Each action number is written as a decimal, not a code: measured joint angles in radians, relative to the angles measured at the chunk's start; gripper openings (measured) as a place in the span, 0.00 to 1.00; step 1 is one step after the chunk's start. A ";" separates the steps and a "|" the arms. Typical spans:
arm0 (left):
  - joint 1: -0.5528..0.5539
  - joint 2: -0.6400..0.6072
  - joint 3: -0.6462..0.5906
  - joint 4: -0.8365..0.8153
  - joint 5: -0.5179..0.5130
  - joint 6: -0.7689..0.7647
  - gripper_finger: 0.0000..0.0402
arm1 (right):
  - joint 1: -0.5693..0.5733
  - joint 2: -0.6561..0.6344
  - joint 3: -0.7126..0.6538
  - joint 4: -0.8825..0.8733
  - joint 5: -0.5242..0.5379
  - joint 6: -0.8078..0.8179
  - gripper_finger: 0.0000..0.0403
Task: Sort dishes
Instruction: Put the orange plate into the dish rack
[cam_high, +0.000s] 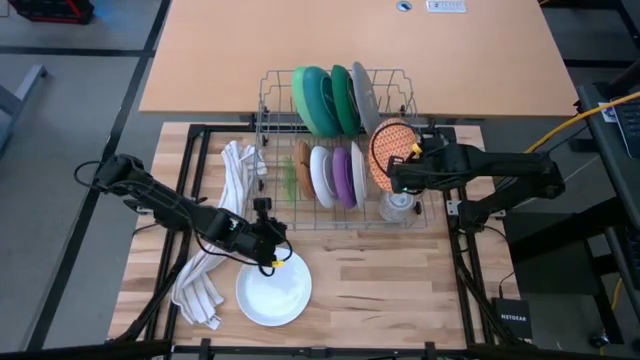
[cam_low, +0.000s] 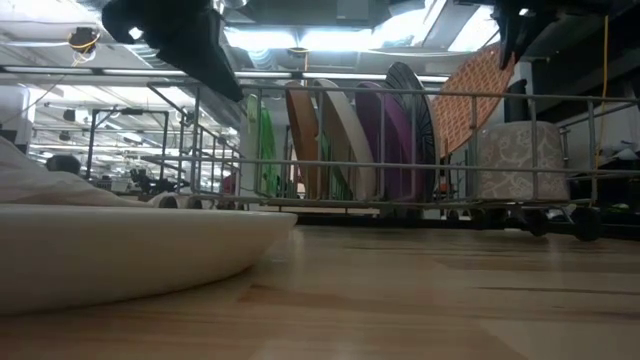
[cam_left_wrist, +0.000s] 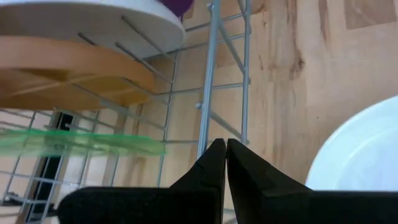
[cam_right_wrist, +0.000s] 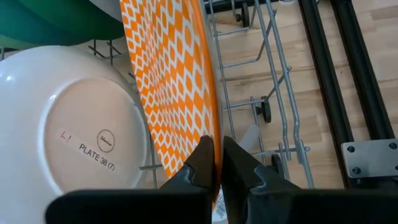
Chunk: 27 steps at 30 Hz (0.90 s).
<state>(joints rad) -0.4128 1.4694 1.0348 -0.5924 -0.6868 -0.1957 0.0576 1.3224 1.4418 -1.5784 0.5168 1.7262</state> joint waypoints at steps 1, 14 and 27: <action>0.005 0.001 0.000 0.009 0.000 0.013 0.02 | 0.006 0.006 0.000 -0.001 0.000 0.001 0.03; 0.063 0.026 0.001 0.039 0.092 0.021 0.02 | 0.037 0.091 0.000 0.012 -0.030 -0.010 0.03; 0.070 0.032 0.001 0.112 0.090 0.081 0.02 | 0.042 0.097 0.000 0.026 -0.067 0.000 0.03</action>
<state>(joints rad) -0.3431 1.5009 1.0355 -0.4799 -0.5964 -0.1145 0.0996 1.4197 1.4420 -1.5523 0.4502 1.7266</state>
